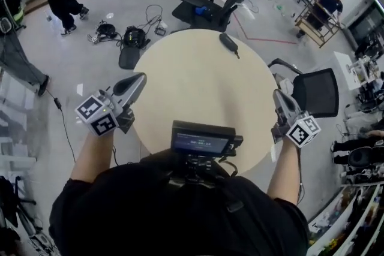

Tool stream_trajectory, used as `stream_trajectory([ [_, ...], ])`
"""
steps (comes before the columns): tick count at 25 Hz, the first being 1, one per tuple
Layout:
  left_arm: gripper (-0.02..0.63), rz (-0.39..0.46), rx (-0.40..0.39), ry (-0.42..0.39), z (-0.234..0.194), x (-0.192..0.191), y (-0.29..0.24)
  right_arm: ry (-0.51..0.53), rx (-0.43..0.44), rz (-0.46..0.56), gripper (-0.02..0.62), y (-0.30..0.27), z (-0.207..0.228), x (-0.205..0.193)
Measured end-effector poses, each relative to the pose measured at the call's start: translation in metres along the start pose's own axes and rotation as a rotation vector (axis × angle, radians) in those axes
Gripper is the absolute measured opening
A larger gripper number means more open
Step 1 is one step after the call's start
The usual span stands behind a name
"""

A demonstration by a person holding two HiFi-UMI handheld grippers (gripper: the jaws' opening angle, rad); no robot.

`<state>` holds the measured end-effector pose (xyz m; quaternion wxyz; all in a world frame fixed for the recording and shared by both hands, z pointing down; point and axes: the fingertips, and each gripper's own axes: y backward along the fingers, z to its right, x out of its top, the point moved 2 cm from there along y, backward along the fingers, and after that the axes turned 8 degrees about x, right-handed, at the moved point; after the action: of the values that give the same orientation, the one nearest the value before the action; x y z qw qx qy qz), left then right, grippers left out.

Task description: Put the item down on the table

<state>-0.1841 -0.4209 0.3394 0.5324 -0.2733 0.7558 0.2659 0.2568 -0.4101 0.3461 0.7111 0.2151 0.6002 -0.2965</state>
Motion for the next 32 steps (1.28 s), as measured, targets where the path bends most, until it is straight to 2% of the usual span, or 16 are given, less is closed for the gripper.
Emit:
stream_trajectory([
  [5,0.000,0.003,0.016,0.012,0.086,-0.020,-0.025,0.012,0.068,-0.003,0.005,0.059,0.017,0.004],
  [9,0.000,-0.013,0.019,0.043,0.102,-0.030,-0.026,-0.027,0.114,-0.005,0.005,0.058,0.007,-0.010],
  [14,0.000,-0.046,-0.019,0.023,0.153,-0.050,-0.045,-0.075,0.134,0.023,0.005,0.084,0.014,-0.023],
  [21,0.000,-0.068,-0.085,0.016,0.158,-0.040,-0.055,-0.080,0.111,0.023,0.005,0.088,-0.005,-0.031],
  [27,0.000,-0.081,-0.118,0.038,0.125,-0.019,-0.042,-0.070,0.091,0.014,0.005,0.056,-0.040,-0.020],
  [32,0.000,-0.080,-0.129,0.038,0.122,-0.023,-0.045,-0.069,0.088,0.009,0.005,0.053,-0.037,-0.025],
])
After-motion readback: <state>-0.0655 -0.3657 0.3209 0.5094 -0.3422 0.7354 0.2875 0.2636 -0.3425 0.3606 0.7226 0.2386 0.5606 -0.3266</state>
